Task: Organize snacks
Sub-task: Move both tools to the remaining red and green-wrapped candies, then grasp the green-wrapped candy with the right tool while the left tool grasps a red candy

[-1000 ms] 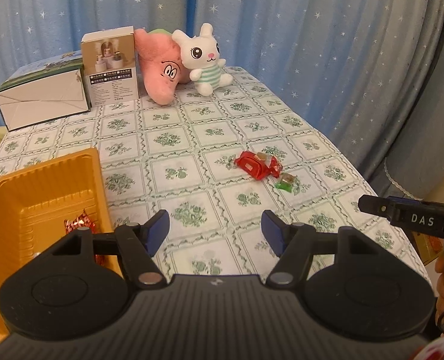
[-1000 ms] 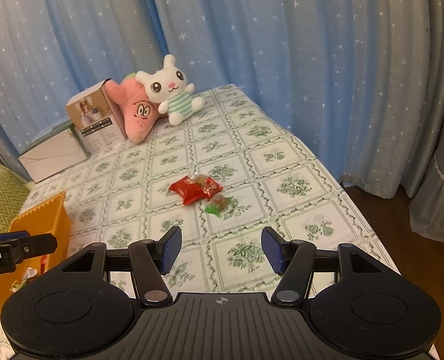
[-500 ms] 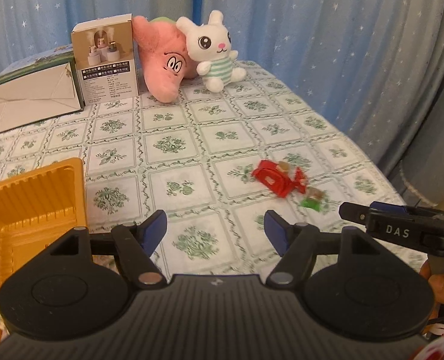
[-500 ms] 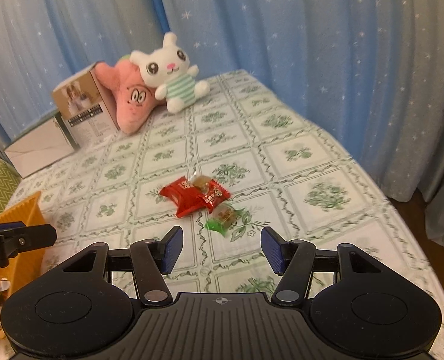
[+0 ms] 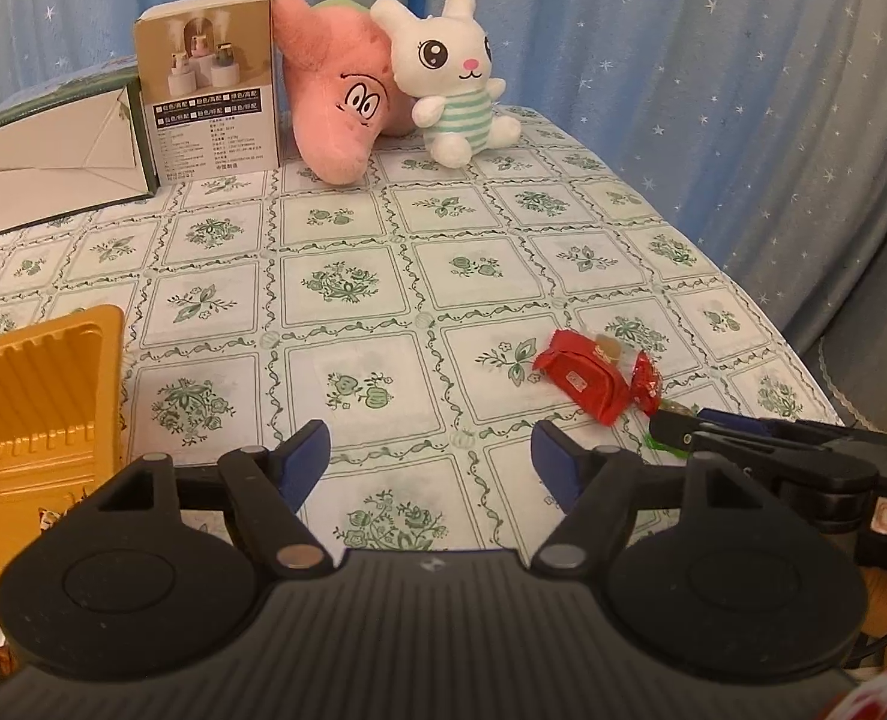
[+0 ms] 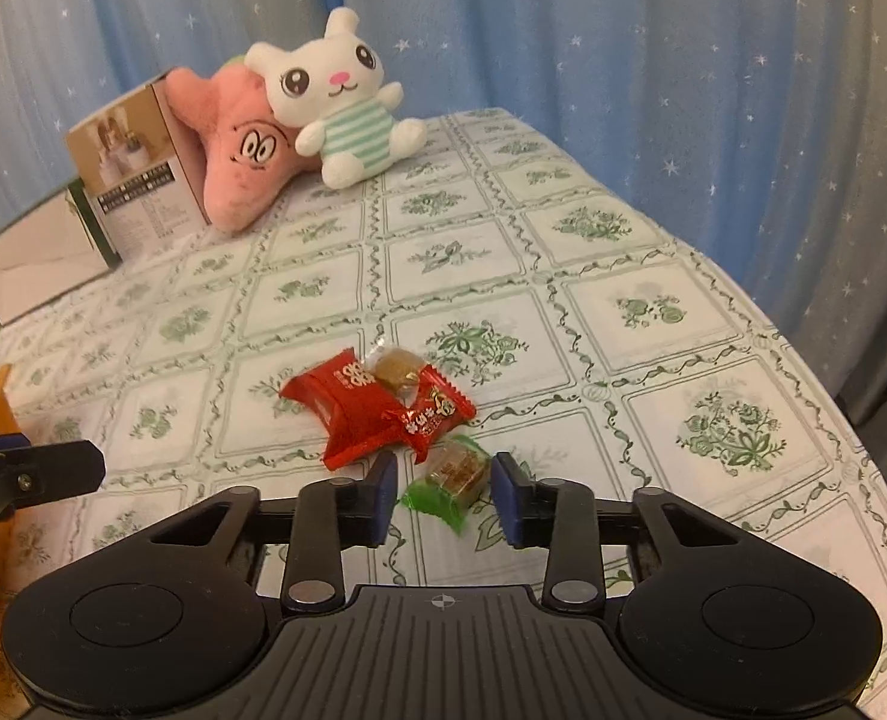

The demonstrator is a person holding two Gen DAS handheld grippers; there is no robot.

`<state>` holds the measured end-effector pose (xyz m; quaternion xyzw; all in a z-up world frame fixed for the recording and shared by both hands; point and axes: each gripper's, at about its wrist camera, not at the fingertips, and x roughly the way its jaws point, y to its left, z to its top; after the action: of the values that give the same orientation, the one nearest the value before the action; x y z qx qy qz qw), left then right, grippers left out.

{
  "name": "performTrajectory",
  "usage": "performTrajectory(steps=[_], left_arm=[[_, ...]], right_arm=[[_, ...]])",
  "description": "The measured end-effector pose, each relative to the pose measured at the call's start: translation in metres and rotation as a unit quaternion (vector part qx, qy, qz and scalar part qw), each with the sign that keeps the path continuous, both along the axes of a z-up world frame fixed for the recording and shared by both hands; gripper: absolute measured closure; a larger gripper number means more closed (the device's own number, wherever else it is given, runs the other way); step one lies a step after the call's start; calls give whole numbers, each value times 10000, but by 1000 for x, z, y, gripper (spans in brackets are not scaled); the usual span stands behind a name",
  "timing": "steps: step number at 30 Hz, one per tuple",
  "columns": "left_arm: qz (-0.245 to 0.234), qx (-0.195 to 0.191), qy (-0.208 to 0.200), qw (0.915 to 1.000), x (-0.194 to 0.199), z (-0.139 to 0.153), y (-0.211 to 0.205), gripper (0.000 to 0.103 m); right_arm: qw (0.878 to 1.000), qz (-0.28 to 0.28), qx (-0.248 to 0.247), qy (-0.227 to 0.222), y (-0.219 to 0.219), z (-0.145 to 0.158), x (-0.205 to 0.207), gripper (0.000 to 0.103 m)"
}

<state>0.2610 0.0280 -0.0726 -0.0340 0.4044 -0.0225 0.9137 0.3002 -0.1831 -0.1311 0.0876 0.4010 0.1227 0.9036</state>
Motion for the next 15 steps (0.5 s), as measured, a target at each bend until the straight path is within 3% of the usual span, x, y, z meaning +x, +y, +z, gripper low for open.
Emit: performTrajectory(steps=[10, 13, 15], left_arm=[[-30, -25, 86, 10000, 2, -9, -6, 29], [-50, -34, 110, 9999, 3, -10, -8, 29], [-76, -68, 131, 9999, 5, -11, -11, 29]], right_arm=[[9993, 23, -323, -175, 14, -6, 7, 69], [9979, 109, -598, -214, 18, -6, 7, 77], [9987, 106, -485, -118, 14, -5, 7, 78]])
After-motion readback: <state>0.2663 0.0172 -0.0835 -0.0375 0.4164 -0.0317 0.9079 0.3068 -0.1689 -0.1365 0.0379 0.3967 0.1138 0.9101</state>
